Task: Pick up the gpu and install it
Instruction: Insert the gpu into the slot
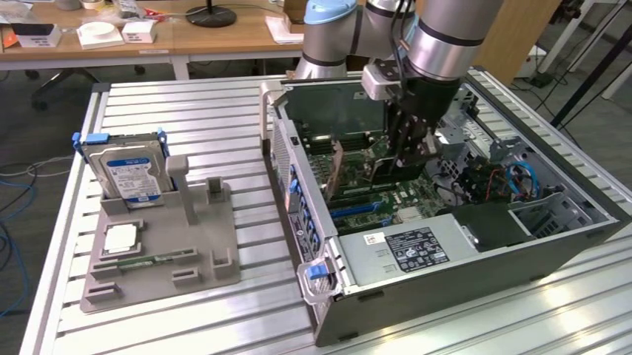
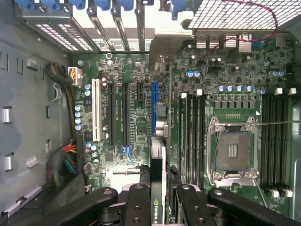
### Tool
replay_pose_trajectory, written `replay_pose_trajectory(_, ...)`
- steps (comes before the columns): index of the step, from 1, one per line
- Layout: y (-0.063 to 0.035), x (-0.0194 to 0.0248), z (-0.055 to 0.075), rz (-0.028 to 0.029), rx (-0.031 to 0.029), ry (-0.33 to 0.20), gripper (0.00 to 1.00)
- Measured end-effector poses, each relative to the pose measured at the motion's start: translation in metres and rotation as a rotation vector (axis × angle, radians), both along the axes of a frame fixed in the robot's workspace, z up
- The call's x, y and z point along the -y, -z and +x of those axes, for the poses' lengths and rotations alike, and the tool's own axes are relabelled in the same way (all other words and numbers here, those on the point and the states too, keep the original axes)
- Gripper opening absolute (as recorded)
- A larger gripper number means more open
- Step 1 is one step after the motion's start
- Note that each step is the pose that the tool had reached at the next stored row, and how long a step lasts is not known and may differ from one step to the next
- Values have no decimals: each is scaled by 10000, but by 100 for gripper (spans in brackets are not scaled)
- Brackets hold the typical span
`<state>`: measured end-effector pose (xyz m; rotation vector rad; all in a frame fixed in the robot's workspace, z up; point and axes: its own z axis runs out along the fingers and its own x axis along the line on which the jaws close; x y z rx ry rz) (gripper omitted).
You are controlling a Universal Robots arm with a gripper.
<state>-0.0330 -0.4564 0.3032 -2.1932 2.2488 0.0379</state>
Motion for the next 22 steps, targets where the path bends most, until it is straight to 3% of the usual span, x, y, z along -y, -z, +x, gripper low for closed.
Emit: replay_pose_trajectory(22,186,57,-116,1,18,0,26)
